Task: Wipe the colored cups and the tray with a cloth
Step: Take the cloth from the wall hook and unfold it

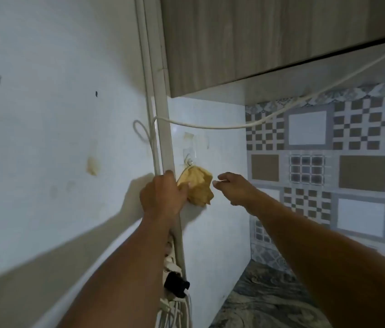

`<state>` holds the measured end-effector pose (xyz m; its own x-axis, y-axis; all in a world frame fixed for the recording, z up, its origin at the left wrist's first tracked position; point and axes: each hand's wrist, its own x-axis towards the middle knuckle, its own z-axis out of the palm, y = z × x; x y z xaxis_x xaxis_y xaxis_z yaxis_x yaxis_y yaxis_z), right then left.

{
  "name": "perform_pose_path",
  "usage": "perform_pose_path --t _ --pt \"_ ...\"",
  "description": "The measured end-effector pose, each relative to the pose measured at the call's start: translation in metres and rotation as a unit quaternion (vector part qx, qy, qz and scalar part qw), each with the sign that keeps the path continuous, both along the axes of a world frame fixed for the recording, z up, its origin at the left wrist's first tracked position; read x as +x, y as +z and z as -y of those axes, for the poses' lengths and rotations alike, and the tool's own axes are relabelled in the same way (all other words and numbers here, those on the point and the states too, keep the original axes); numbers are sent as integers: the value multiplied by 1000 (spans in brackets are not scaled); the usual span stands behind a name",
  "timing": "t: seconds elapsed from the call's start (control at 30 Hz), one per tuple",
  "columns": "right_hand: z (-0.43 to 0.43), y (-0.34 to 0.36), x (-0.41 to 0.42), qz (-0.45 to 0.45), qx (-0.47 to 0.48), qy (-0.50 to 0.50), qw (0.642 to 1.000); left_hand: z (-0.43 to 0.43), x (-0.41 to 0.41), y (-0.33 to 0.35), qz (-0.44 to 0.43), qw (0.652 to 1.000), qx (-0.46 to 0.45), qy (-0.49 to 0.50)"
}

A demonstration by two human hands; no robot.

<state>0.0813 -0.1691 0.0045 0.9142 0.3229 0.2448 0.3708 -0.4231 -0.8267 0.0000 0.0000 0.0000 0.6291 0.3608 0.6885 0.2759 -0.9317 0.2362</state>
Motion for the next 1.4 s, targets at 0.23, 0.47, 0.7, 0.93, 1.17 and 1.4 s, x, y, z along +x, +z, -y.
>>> perform_pose_path --t 0.23,0.47,0.7,0.93,1.17,1.4 --pt "-49 0 23 -151 191 21 970 -30 19 -8 94 990 42 -92" --pt "-37 35 23 0 230 5 973 -37 22 -12 189 964 84 -166" --pt "1 75 1 97 147 85 981 -20 12 14 227 946 -121 -200" --pt "84 50 -20 -44 80 98 991 28 -19 14 -204 790 -456 -356" --pt "184 -3 -65 -150 28 44 987 130 -14 -25 -281 717 -471 -431" --pt "300 -85 -129 -317 249 -51 914 253 -28 -60 -257 657 -531 -470"
